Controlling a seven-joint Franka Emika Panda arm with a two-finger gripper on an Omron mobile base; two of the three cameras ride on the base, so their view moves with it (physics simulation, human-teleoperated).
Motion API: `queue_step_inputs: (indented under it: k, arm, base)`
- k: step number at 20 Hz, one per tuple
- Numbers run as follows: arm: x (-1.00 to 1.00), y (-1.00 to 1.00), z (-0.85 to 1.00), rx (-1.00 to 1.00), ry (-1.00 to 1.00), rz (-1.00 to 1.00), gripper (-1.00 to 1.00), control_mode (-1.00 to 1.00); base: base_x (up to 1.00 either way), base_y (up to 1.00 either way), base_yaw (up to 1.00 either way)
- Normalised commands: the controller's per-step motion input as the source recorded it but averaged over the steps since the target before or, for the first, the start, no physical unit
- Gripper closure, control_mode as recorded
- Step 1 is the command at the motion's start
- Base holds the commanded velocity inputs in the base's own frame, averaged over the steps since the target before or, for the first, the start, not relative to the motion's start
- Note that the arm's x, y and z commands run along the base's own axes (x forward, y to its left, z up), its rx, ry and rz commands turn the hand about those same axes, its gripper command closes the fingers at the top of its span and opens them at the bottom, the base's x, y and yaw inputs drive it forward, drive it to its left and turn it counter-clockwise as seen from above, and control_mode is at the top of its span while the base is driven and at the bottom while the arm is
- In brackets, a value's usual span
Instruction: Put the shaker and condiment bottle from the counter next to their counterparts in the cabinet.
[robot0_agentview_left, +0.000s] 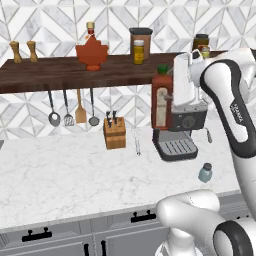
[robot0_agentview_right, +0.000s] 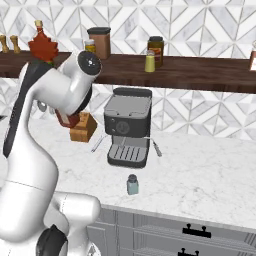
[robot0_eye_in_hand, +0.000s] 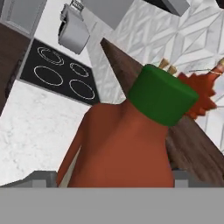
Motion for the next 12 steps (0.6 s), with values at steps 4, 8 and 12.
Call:
queue_step_inputs:
  k: [4,8,12]
  arm:
    - [0.00,0.19,0.88,0.03,0.00,-0.15,1.00,-1.00]
    - [0.00,0.16,0.82,0.03,0.00,-0.17,1.00,-1.00]
    - [0.03,0.01,0.49,0.01,0.00,-0.22,1.00,-1.00]
  base:
    - [0.00,0.00,0.00]
    - [0.00,0.00,0.00]
    - [0.00,0.00,0.00]
